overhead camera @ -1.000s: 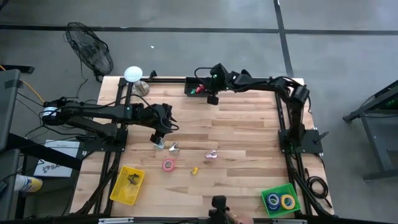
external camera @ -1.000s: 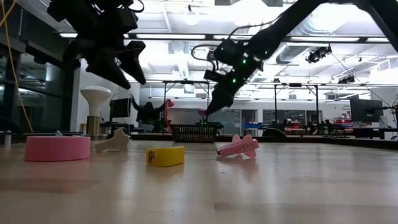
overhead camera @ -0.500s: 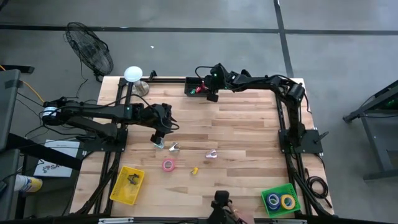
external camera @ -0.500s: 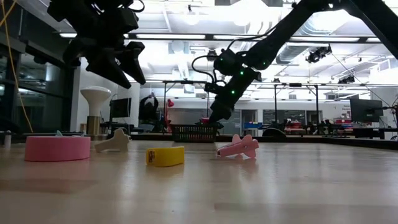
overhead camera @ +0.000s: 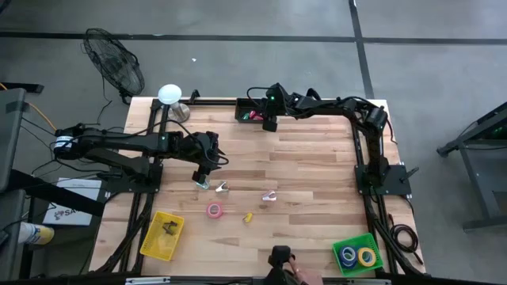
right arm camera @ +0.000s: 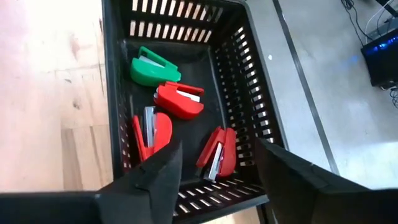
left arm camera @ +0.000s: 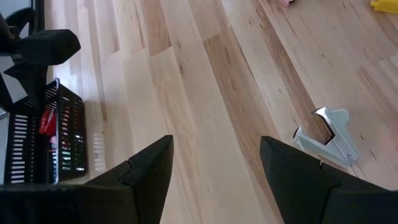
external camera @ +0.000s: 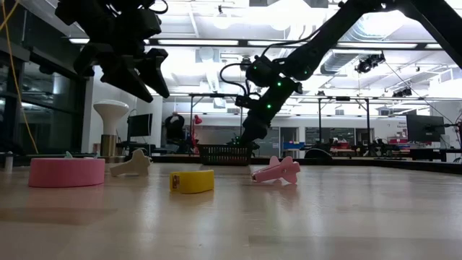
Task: Pick and place Stapler, Stapler remover, tape
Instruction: Put the pink staple remover into the yellow bin
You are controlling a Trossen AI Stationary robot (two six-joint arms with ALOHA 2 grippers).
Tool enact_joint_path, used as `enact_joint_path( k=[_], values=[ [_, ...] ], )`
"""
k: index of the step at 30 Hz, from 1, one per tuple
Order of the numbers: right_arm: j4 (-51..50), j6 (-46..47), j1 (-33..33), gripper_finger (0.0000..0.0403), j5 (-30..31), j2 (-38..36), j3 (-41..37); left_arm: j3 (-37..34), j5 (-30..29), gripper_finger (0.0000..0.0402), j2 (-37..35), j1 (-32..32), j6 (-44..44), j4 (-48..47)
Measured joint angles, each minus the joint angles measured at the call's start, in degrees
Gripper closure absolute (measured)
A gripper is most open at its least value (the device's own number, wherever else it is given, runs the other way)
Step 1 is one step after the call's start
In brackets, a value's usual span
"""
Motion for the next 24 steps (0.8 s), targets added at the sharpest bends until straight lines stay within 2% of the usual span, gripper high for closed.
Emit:
enact_joint_path(
  k=[5,12,24],
  values=[
    [-2.11,0.01,1.27,0.0182,2.23,-2.57,0.0,0.0,-0.01,0.0165,-0.02,0.0,-0.4,-0.23],
    [-9.17,0.02,4.42,0.0182,2.16,-8.61,0.04,0.0,-0.04,0.0165,-0.02,0.0,-0.4,-0.5],
    [-19.54,2.38,14.72,0.0177,2.56,-15.54,0.02,0.0,-0.11,0.0165,-0.02,0.0,-0.4,-0.61]
  ],
)
